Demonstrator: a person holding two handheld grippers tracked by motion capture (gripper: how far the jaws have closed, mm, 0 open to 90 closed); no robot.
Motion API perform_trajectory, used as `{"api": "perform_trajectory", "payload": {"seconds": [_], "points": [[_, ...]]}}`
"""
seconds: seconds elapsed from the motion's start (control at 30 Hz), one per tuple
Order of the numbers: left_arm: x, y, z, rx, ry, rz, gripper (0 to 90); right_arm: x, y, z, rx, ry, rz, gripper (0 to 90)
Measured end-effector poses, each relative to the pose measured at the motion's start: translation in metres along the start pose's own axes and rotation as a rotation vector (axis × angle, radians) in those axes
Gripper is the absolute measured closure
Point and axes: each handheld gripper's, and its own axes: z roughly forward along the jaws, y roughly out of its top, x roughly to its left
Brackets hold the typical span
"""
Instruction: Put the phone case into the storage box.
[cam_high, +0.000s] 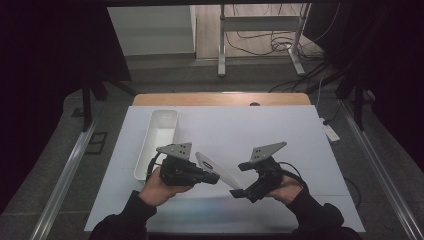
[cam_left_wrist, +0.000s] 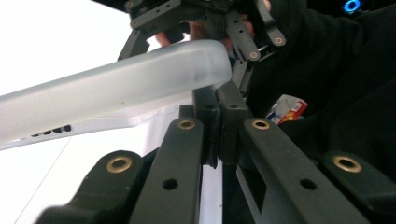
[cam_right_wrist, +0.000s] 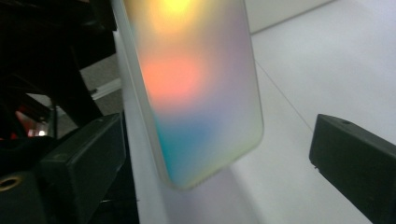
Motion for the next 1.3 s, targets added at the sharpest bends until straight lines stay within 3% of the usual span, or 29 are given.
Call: {"api": "perform_trajectory", "payload": {"seconds": [0.47,1.3], "points": [[-0.001,0.002,-0.003,0.045,0.08,-0.009,88.3,0.0,-0.003,-0.006,0.02,-0.097,0.0,0.0],[0.008,0.006,-0.013,0.083,0.235,-0.01,88.2,-0.003,-0.023,-0.028,0.01,-0.258,0.068,0.0]]}}
